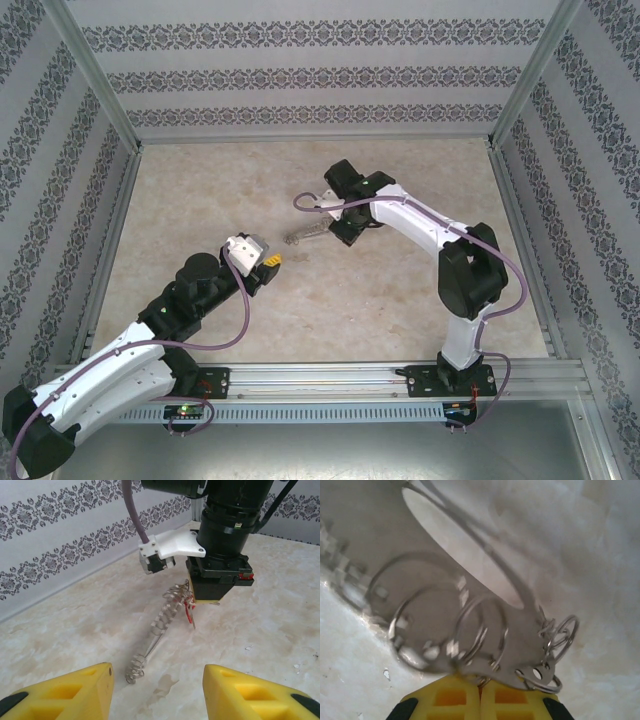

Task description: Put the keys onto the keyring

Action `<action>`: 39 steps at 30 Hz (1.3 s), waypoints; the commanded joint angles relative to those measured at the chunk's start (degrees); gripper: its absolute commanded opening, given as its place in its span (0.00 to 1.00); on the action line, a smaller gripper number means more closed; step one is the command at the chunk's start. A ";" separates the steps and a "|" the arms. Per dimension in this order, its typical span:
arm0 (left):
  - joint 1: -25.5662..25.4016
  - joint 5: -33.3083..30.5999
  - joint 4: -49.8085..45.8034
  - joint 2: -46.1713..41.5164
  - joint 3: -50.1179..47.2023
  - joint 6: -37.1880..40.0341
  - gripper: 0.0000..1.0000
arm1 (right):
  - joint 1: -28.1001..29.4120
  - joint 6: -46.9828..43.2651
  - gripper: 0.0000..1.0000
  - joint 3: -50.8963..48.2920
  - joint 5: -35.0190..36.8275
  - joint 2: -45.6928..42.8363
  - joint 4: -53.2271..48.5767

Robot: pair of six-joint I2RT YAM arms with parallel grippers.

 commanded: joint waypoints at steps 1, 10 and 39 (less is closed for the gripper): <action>0.77 0.92 2.93 -0.95 -0.78 -0.89 0.51 | -2.19 2.27 0.00 -1.30 -4.80 0.02 1.16; 0.77 1.54 2.97 -1.64 -0.83 -0.85 0.51 | -8.91 4.50 0.00 -0.23 -13.44 4.61 3.54; 0.77 2.37 -8.45 -0.15 5.08 -9.71 0.96 | -6.32 7.75 0.98 -27.16 -4.99 -24.27 27.52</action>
